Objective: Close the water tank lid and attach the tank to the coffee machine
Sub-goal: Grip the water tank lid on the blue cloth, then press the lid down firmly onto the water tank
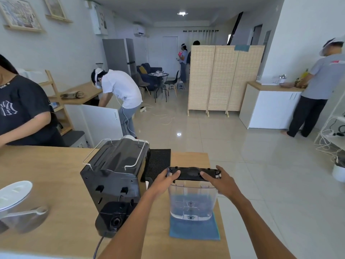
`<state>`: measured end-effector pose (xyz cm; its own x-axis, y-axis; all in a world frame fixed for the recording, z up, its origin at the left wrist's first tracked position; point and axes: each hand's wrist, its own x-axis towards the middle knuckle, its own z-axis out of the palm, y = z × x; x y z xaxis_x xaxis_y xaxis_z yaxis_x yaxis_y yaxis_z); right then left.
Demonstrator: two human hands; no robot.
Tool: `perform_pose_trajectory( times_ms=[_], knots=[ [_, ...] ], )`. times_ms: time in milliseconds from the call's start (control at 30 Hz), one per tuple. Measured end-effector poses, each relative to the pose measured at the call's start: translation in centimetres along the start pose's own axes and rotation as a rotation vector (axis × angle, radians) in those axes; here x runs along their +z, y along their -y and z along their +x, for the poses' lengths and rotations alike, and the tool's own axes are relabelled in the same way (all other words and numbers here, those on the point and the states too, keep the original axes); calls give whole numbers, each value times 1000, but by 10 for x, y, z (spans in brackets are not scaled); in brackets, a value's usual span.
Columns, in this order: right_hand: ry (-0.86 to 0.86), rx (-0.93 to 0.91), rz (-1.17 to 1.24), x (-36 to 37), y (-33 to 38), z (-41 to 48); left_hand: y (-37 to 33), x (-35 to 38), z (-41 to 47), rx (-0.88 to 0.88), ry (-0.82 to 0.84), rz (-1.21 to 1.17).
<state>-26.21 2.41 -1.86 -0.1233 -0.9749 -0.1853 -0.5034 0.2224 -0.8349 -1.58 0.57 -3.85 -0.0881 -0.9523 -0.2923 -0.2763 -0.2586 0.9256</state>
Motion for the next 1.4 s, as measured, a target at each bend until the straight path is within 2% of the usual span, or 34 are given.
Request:
perform_pose_trajectory(
  times_ms=[133, 467, 567, 767, 1000, 1400],
  knots=[
    [23, -8, 10, -3, 0, -1, 2, 4, -3, 33, -47, -60],
    [21, -189, -6, -12, 6, -10, -2, 7, -9, 308, -228, -57],
    [8, -216, -35, -9, 9, -16, 0, 10, -7, 355, -236, -73],
    [-56, -140, -8, -1, 10, -14, -10, 22, -16, 321, -264, -197],
    [-102, 22, 235, 5, 16, -12, -20, 33, -22, 240, -385, -310],
    [-89, -101, -39, 15, 17, -23, 1, 36, -21, 288, -285, -8]
  ],
)
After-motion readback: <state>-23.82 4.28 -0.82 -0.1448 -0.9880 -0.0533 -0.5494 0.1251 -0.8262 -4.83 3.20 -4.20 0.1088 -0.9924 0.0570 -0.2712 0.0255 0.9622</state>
